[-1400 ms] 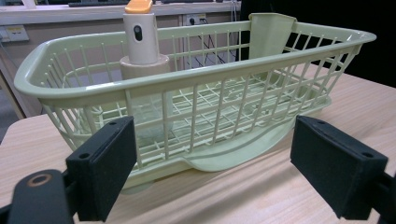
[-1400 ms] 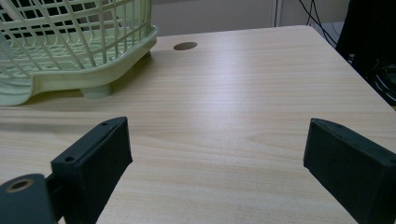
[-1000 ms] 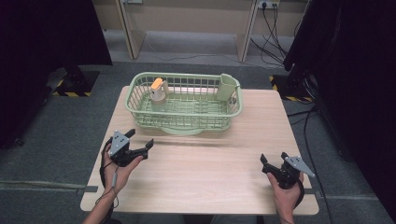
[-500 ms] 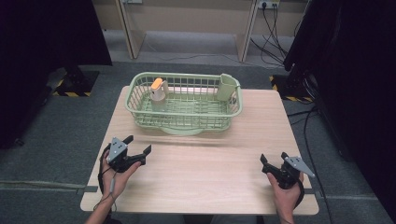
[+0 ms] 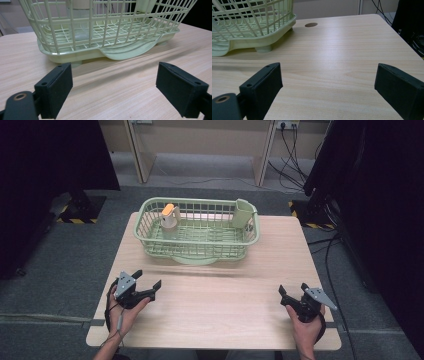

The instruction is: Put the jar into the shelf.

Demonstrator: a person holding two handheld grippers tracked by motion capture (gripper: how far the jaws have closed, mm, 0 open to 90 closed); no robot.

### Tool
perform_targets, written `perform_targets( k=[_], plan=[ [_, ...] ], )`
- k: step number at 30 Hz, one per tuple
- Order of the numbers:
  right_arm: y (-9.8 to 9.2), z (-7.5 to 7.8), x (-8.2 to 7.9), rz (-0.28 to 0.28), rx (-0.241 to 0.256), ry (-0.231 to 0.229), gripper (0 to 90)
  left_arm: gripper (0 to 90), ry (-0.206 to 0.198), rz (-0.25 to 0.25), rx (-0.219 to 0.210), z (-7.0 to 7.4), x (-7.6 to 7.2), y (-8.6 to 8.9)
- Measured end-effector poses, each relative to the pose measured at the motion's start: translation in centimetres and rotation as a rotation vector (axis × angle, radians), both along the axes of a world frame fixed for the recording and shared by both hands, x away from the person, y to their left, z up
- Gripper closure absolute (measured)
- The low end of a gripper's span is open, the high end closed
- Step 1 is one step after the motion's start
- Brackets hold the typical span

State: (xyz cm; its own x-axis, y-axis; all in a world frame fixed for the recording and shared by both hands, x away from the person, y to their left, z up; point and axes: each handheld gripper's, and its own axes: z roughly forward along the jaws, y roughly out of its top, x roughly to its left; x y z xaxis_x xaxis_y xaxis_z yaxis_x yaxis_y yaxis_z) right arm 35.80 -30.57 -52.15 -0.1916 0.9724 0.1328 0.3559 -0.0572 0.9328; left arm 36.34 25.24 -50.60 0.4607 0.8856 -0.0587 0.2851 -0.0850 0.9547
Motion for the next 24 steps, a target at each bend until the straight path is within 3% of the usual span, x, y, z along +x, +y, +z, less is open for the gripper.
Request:
perform_targets(
  k=[24],
  plan=[
    [0.0,0.0,0.0,0.001,-0.003,0.001,7.8,13.1,0.03,0.031,0.016,-2.3,0.0,0.5]
  ],
)
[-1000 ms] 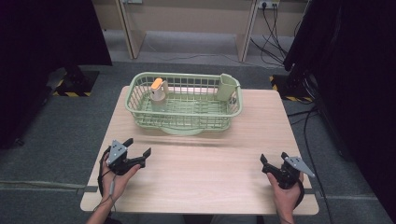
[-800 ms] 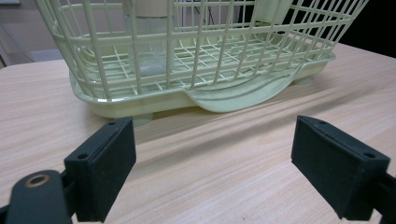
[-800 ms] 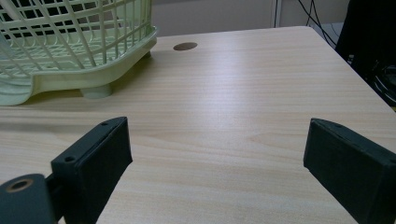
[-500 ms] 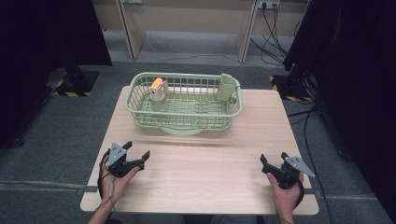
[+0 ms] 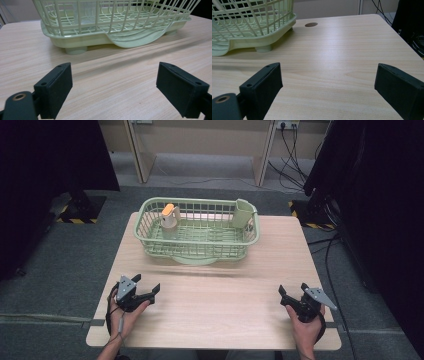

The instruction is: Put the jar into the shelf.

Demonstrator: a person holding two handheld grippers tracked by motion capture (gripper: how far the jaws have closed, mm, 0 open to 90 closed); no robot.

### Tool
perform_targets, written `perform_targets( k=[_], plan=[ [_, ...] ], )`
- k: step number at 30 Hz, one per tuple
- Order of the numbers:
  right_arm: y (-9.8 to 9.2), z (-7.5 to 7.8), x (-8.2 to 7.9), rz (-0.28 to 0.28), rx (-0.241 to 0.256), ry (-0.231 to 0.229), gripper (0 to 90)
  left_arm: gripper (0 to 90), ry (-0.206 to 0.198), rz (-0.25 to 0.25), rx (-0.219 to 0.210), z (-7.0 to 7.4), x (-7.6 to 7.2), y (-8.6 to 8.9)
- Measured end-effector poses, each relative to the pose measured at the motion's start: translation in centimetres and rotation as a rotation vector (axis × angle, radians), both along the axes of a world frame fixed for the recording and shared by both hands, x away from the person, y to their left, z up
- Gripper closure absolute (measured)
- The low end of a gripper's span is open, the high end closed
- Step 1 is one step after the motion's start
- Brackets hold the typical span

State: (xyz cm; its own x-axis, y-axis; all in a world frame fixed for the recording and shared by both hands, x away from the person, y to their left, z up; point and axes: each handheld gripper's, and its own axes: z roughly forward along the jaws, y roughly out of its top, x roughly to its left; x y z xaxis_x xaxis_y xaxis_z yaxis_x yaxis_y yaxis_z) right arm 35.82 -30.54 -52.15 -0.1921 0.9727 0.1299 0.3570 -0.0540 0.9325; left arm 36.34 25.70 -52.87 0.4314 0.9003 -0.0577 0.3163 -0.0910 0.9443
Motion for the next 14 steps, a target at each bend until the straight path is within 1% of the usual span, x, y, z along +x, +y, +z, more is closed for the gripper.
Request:
perform_targets(
  k=[3,9,14],
  plan=[
    [0.0,0.0,-0.01,0.001,-0.002,-0.002,7.8,12.7,-0.003,0.002,-0.004,-0.01,0.0,0.04],
    [0.03,0.0,-0.01,0.001,-0.002,0.0,7.8,12.3,-0.01,0.003,0.011,0.0,-0.09,-0.12],
    [0.03,0.0,-0.01,0.0,-0.001,-0.001,7.8,11.8,-0.007,0.006,-0.007,-0.01,-0.13,0.03]
  ],
)
